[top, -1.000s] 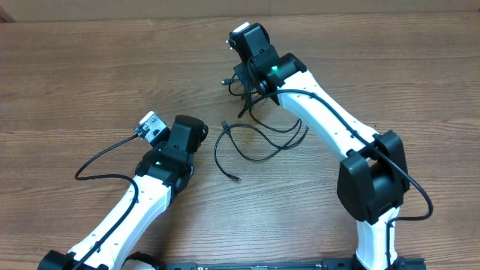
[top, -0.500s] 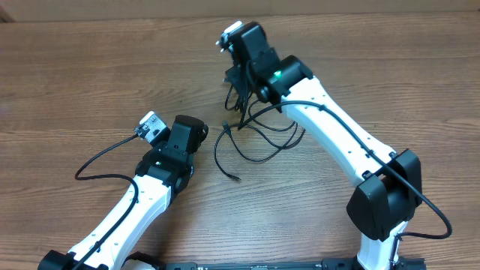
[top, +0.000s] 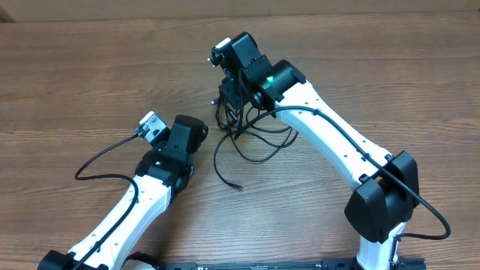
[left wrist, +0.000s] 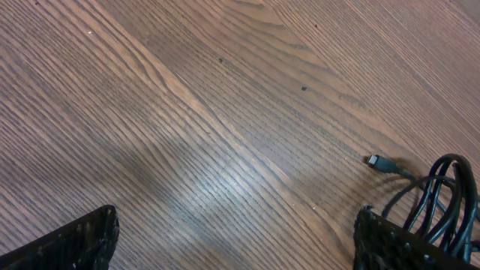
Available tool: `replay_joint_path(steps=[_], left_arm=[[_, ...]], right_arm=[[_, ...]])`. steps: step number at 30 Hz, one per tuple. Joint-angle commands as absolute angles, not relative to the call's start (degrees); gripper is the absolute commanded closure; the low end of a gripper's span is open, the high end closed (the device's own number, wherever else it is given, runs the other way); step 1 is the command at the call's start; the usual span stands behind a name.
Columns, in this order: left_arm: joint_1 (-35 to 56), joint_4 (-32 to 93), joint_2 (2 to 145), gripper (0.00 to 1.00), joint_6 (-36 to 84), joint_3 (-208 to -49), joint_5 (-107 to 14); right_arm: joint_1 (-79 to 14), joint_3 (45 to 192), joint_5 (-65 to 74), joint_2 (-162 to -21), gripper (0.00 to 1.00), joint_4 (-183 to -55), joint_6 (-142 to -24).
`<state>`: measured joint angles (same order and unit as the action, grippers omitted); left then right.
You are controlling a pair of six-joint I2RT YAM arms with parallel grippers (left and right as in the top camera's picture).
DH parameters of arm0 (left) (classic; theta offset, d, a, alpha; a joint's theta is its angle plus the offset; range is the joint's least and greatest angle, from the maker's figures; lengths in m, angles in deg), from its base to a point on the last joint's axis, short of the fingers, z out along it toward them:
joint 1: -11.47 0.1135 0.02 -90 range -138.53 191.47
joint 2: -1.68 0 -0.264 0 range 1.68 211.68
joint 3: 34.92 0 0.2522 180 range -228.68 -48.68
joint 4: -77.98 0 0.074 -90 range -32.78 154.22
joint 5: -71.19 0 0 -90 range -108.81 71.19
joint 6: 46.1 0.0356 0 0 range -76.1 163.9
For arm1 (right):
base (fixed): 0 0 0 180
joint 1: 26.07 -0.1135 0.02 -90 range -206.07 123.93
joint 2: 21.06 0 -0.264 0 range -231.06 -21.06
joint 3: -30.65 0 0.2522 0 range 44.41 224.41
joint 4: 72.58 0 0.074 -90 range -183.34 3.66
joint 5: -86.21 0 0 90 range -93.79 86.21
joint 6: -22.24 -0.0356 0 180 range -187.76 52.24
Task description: Untangle cables
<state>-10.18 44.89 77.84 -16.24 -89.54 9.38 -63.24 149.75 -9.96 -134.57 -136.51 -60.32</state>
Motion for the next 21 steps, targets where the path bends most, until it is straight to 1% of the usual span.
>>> replay_joint_path(steps=[1, 4, 9, 12, 14, 18, 21], left_arm=[[-9.92, 44.73, 78.08, 0.00, -17.39, -89.98, 10.95], [-9.92, 44.73, 78.08, 0.00, -17.39, -89.98, 10.95], [-9.92, 44.71, 78.08, 0.00, -17.39, -89.98, 10.95], [-9.92, 44.73, 78.08, 0.01, -17.39, -89.98, 10.95], [-9.92, 44.71, 78.08, 0.00, -17.39, -89.98, 10.95], [-9.92, 44.73, 78.08, 0.00, -17.39, -89.98, 10.95], [-9.92, 44.73, 78.08, 0.00, -17.39, -89.98, 10.95]], right_arm=[[-63.11, 150.54, -9.44, -132.63, 0.67, -136.18, -60.47], [-62.89, 150.54, -9.46, -132.74, 0.62, -135.88, -60.45], [-62.06, 150.54, -9.44, -134.18, 0.58, -134.63, -60.45], [-61.45, 150.54, -9.42, -135.99, 0.51, -133.17, -60.47], [-60.99, 150.54, -9.31, -137.31, 0.49, -131.75, -60.47], [-60.05, 150.54, -3.25, -140.26, 0.46, -128.25, -60.47], [-59.96, 150.54, 0.94, -142.49, 0.46, -126.28, -60.45]])
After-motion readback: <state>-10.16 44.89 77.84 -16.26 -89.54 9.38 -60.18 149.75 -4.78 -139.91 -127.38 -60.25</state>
